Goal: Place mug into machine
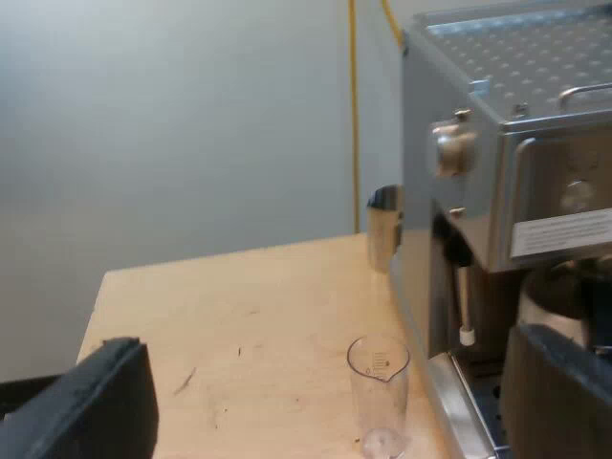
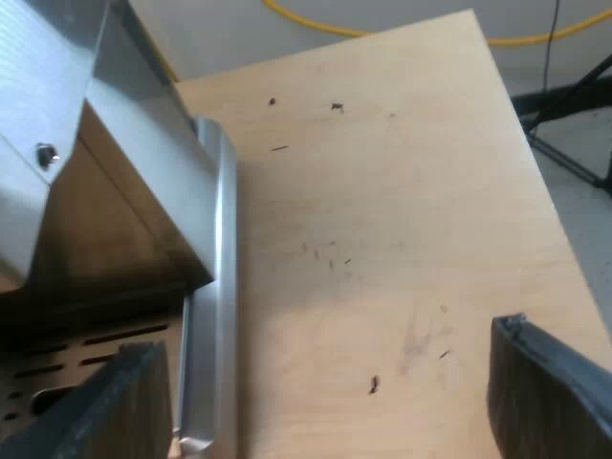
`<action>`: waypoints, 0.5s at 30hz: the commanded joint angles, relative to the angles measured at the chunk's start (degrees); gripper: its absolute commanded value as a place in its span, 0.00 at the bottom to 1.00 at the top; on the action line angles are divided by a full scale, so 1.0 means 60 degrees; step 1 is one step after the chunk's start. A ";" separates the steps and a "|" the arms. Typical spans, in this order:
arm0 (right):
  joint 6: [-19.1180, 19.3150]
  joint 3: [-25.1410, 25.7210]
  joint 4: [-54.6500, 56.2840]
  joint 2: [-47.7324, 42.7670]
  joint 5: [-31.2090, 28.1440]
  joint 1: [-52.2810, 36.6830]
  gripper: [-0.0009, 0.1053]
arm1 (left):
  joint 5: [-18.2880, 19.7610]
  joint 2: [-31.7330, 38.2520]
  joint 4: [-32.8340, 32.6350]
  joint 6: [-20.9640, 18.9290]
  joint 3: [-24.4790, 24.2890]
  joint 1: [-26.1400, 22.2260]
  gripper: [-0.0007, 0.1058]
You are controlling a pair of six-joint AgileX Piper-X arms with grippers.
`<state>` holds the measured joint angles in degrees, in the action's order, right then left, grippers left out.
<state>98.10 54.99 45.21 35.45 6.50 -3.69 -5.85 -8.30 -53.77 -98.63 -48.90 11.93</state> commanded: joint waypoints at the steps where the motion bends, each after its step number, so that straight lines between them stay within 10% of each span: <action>1: -0.0313 0.0059 0.0602 -0.0654 0.0515 -0.0006 0.66 | 0.0423 0.0761 -0.0119 -0.0177 -0.0051 -0.0022 0.75; 15: 0.0427 0.0059 0.2764 -0.3217 0.1172 -0.0009 0.66 | 0.1861 0.1863 -0.1485 -0.0177 -0.0437 -0.0099 0.75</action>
<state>99.21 54.99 60.87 16.83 12.70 -3.70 4.91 0.92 -62.37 -99.05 -51.32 11.37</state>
